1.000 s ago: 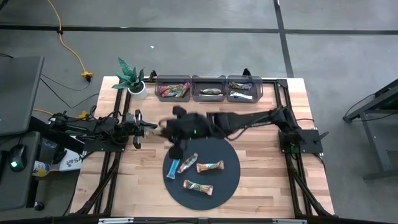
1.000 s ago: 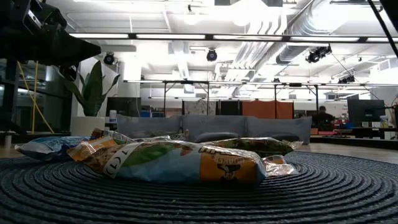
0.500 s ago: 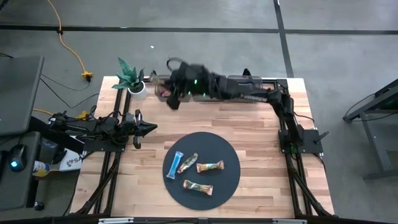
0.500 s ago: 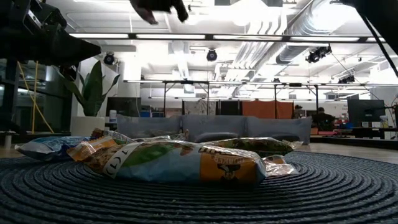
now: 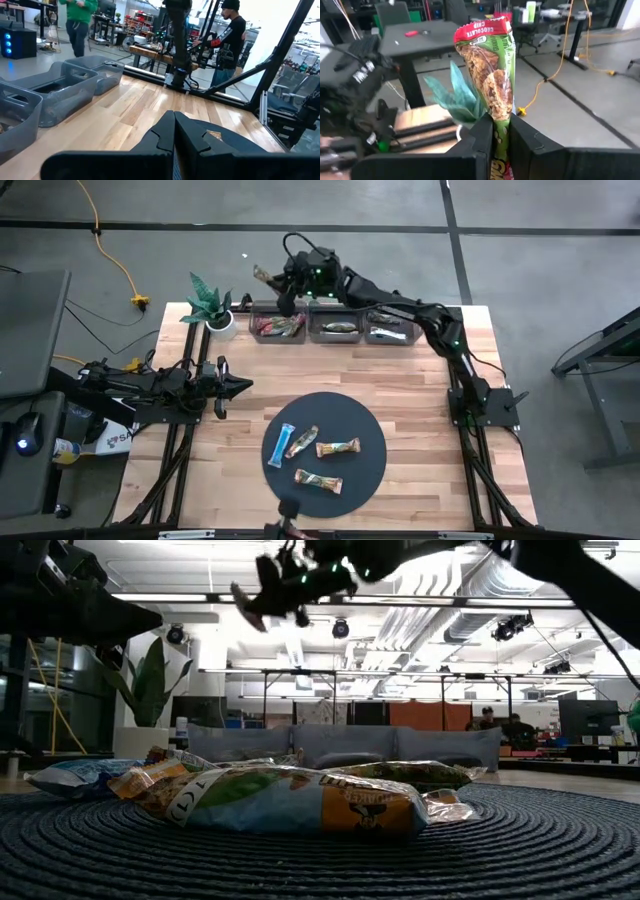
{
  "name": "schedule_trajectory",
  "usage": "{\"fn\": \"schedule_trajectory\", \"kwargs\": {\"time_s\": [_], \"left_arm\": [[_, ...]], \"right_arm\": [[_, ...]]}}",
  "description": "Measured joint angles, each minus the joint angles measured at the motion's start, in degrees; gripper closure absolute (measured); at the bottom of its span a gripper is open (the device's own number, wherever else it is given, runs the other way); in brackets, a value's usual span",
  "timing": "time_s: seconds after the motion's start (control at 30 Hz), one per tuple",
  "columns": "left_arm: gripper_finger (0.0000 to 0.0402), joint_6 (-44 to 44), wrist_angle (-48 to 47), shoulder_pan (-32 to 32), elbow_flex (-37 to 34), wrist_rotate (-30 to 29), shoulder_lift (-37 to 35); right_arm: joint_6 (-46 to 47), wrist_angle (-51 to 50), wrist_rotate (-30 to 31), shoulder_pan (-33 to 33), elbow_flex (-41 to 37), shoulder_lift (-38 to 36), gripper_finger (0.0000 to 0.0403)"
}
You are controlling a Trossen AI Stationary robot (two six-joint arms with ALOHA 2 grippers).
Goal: Pick and place Granola Bars by type
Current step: Put the red granola bar into the left black bin
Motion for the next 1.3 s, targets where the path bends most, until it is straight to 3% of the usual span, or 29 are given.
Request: {"fn": "schedule_trajectory", "kwargs": {"time_s": [0.5,0.87,1.3], "left_arm": [[0.04,0.0,-0.05,0.0,0.0,-0.02,0.0],[0.04,0.0,-0.05,0.0,0.0,-0.04,0.0],[0.04,0.0,-0.05,0.0,-0.02,-0.07,0.0]], "right_arm": [[5.17,1.38,-6.95,-0.65,-0.02,11.81,0.037],[7.22,-10.07,-7.13,-1.62,-0.02,12.7,0.037],[6.82,-15.32,-7.02,-2.76,-0.02,12.7,0.0367]]}}
